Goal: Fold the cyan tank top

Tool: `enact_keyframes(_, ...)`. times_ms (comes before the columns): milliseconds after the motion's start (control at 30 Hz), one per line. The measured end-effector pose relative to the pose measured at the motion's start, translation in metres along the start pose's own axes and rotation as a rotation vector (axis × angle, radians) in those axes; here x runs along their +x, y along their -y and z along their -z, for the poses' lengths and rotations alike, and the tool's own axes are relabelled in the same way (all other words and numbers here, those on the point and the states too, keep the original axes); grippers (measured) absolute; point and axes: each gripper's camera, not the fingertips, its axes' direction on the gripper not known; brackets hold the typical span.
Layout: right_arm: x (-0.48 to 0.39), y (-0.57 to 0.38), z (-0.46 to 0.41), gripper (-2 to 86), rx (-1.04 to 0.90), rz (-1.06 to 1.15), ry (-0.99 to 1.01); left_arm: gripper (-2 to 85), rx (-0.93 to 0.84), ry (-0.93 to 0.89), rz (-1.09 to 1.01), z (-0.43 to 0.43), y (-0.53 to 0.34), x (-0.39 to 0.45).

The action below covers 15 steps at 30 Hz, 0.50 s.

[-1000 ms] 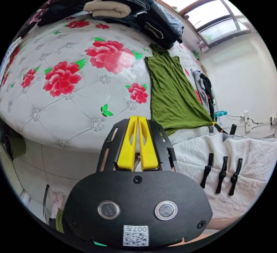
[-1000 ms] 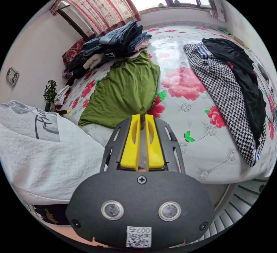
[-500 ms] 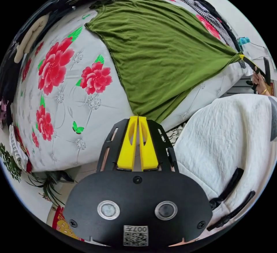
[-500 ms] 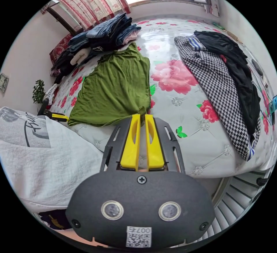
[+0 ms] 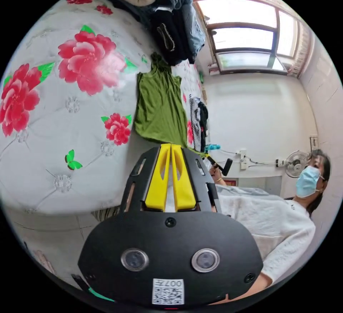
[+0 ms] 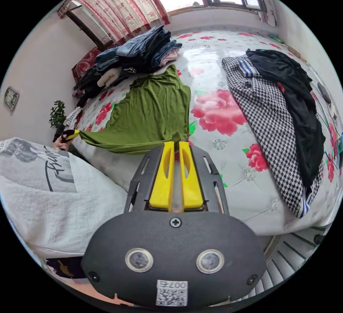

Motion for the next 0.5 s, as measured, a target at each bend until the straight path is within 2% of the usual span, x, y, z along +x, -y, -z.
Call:
enact_keyframes(133, -0.002, 0.079, 0.037, 0.0, 0.149, 0.071, -0.011, -1.0, 0.144, -0.11, -0.113, 0.03, 0.088, 0.043)
enact_keyframes(267, -0.024, 0.148, 0.135, -0.1, 0.466, 0.101, 0.043, -1.0, 0.274, -0.177, -0.324, 0.074, 0.15, 0.15)
enact_keyframes(400, -0.053, 0.143, 0.226, -0.2, 0.718, 0.186, 0.099, -1.0, 0.364, -0.26, -0.513, 0.125, 0.139, 0.231)
enact_keyframes(500, -0.061, 0.115, 0.271, -0.2, 0.801, 0.235, 0.162, -1.0, 0.413, -0.252, -0.631, 0.164, 0.103, 0.272)
